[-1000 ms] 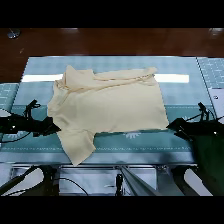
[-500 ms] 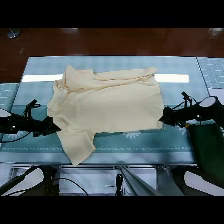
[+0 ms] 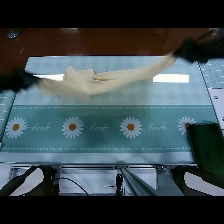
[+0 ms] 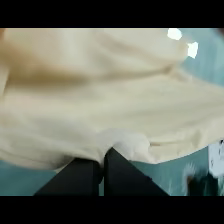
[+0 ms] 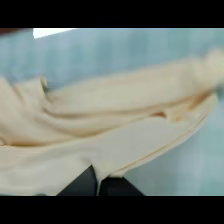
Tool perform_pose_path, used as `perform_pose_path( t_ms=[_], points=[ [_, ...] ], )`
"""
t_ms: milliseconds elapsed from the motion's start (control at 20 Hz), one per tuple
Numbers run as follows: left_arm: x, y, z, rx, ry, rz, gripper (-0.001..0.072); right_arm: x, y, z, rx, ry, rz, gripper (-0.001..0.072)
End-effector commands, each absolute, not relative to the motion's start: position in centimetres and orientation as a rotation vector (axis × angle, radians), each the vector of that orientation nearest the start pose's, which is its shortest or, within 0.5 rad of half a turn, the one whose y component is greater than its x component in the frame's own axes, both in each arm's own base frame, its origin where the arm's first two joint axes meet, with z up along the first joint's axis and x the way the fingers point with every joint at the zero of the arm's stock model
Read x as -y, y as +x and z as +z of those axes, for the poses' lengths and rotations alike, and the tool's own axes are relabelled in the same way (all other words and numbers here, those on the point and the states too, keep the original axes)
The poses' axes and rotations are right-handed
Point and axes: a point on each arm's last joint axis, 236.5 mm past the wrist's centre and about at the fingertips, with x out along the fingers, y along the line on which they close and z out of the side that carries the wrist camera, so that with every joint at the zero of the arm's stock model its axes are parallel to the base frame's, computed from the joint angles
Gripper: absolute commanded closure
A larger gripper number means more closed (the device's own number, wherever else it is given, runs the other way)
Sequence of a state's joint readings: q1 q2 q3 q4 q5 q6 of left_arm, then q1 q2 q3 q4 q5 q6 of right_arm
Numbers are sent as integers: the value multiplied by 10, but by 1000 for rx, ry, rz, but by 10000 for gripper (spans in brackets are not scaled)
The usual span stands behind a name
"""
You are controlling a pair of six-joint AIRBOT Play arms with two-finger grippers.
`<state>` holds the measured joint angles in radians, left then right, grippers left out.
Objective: Fold the shirts.
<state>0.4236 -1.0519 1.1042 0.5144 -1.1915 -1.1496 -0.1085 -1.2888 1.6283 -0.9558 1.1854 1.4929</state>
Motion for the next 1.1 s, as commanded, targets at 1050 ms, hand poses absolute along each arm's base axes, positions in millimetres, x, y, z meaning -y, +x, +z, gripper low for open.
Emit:
perform_pose_path(
  t_ms=[1050],
  points=[
    [14,209,423,-144,34,-43,681,-44,183,399,-428,56,164,687]
  ],
)
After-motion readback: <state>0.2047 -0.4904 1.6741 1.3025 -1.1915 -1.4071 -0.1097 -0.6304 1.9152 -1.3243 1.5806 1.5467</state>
